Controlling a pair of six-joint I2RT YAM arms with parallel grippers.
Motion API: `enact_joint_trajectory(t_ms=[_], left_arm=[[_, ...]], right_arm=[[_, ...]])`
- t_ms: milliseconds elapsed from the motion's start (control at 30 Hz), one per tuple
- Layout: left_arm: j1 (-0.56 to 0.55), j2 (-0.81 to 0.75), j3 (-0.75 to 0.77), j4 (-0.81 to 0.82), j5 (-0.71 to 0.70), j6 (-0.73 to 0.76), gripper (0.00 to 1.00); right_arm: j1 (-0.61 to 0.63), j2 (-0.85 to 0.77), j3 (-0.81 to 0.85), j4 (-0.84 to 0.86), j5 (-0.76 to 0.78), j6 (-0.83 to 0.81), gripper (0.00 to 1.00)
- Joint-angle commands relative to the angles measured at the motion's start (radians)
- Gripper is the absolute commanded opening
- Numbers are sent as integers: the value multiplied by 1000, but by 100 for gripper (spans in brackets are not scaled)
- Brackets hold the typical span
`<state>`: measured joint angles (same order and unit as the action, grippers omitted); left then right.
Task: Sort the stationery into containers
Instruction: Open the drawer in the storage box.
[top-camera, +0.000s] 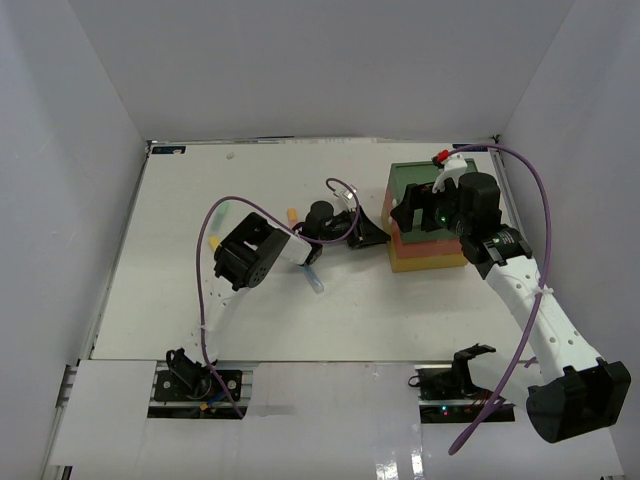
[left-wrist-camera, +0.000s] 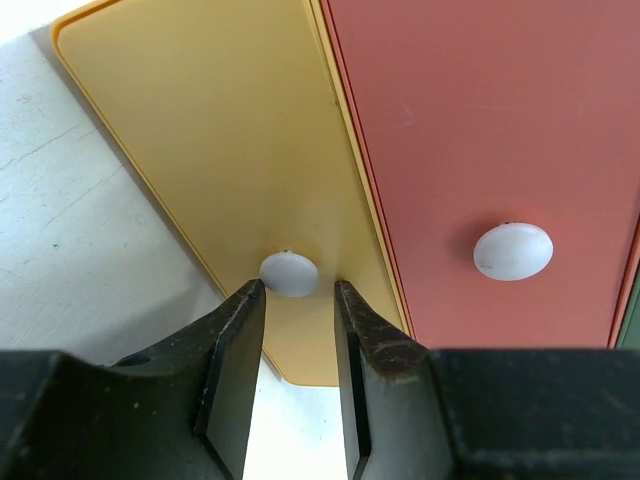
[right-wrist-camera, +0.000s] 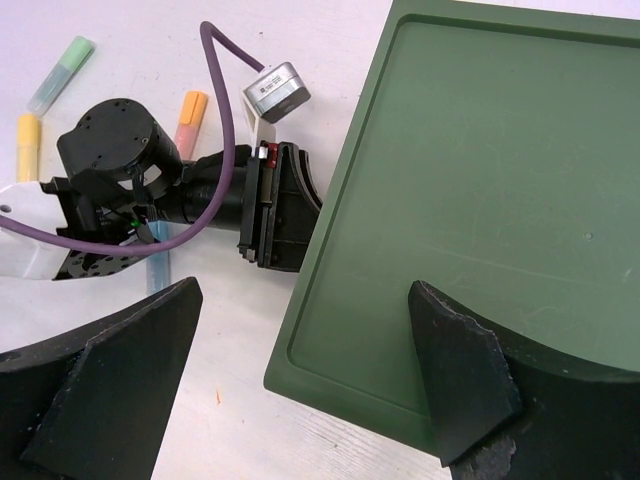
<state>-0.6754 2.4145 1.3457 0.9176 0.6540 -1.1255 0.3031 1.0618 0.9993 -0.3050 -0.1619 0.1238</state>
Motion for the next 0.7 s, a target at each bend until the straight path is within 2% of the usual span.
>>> enact_joint_trajectory(t_ms=[0, 667], left_arm=[[0, -18, 43, 46, -17, 6, 43], [8, -2, 84, -31, -37, 1, 45]], right_arm=[[4, -10, -16, 17, -22, 8, 90], [4, -10, -22, 26, -37, 11, 90]])
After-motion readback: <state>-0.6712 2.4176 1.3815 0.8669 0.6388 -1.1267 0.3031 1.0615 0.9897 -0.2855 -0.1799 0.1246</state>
